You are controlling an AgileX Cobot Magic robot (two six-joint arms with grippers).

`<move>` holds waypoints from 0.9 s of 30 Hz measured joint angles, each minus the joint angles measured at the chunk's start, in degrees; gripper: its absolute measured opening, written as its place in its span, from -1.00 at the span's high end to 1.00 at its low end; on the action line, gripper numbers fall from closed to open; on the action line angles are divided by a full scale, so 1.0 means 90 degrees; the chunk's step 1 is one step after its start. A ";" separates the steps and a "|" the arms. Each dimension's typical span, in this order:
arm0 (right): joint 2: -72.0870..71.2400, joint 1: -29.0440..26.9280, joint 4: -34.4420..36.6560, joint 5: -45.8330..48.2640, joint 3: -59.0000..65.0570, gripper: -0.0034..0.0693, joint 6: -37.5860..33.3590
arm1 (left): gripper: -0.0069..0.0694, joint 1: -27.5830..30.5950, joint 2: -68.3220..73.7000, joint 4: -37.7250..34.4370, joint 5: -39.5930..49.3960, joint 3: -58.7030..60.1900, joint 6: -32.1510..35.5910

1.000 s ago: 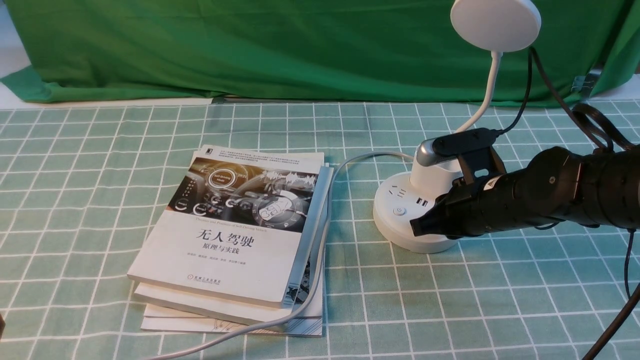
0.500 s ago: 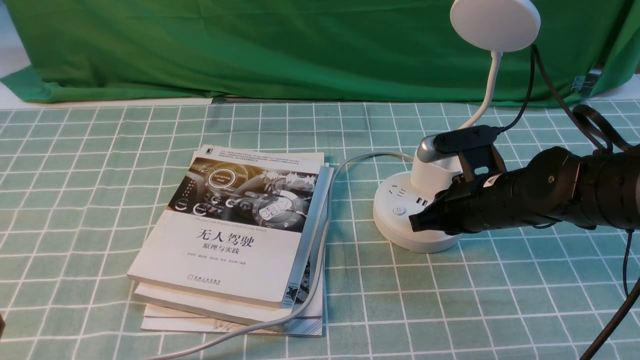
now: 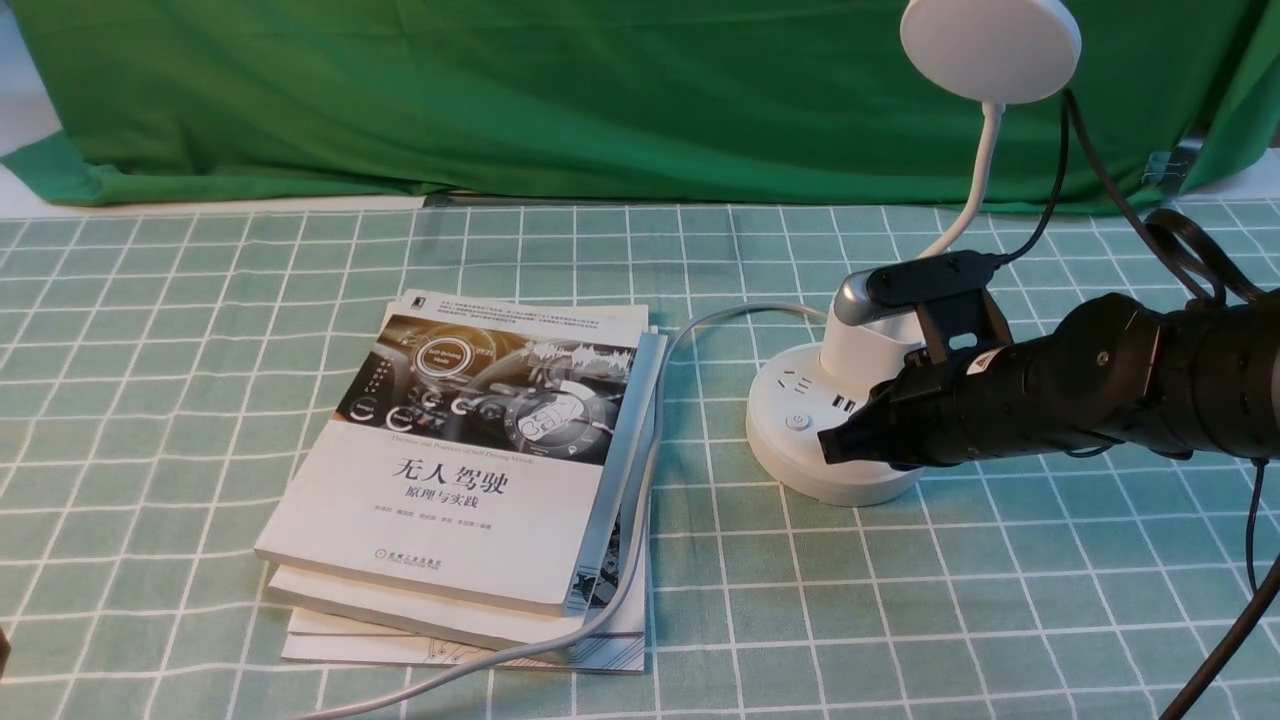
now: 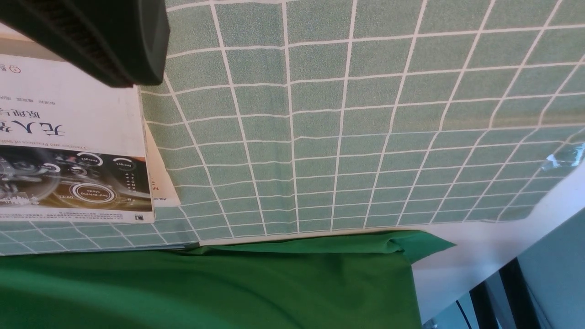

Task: Turn on the table lamp.
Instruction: 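Press the button on the base of the white desk lamp with the right gripper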

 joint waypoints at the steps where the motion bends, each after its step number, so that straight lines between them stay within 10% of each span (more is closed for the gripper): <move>1: 0.0000 0.0000 0.0000 0.0003 0.0000 0.82 0.0000 | 0.76 0.0000 0.0000 0.0000 0.0000 0.0000 0.0000; 27: -0.0044 0.0169 0.0005 0.0016 -0.0049 0.82 -0.0072 | 0.76 0.0000 0.0000 0.0000 0.0000 0.0000 0.0000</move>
